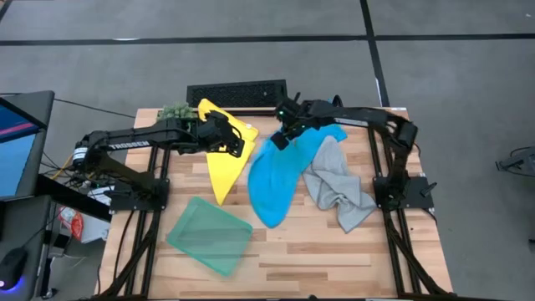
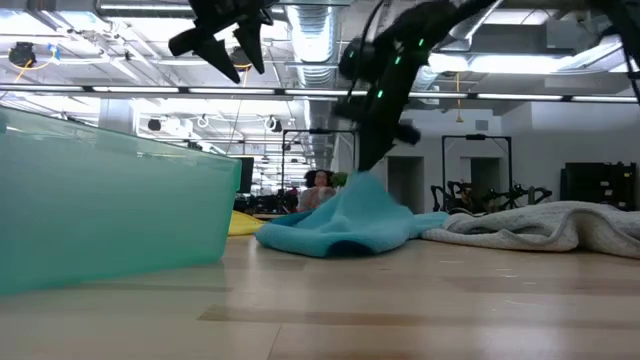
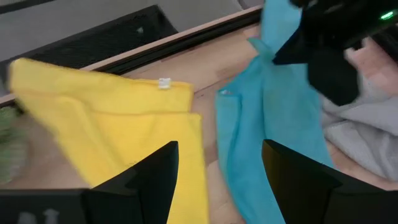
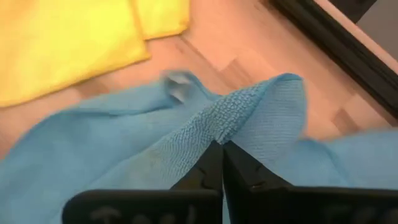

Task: Fold microfiber towels
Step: Fold the left blue towel

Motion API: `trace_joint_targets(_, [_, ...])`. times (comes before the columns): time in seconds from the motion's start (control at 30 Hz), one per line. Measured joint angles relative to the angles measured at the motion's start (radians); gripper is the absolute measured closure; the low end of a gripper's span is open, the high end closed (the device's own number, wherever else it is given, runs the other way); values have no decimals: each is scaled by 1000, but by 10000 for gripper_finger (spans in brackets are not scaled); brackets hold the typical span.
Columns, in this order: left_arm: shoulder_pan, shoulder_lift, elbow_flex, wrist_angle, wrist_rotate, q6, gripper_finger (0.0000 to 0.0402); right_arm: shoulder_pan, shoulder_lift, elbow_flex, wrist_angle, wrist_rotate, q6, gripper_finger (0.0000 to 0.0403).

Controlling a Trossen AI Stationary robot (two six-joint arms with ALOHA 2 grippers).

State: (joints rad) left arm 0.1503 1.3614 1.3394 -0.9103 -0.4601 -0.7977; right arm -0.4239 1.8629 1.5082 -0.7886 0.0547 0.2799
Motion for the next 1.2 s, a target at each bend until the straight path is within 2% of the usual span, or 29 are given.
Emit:
trace_joint_targets(0.1, [0,2,-57,83,33,31,178,18,-61,-24,-56,2,6,380])
trace_joint_targets(0.23, [17,1,-188,270,92,40,178,52,-151,-142,-45,3,61,385])
trace_joint_targets(0.43, [42,30,-417,670,212,99,178,107,-244,-375,21,-1,192,378])
trace_joint_targets(0.53, [41,96,-458,817,277,169,178,145,-273,-469,57,-3,276,371])
trace_joint_targets(0.63, [27,194,-429,846,343,255,178,197,-285,-536,98,-5,350,367])
trace_joint_targets(0.87, [0,409,-269,848,358,352,178,323,-307,-591,99,-3,471,369])
trace_joint_targets(1.07, [4,483,-162,856,343,496,178,399,-312,-597,101,3,542,368])
trace_joint_targets(1.2, [15,507,-123,874,372,596,178,447,-312,-597,97,8,586,367])
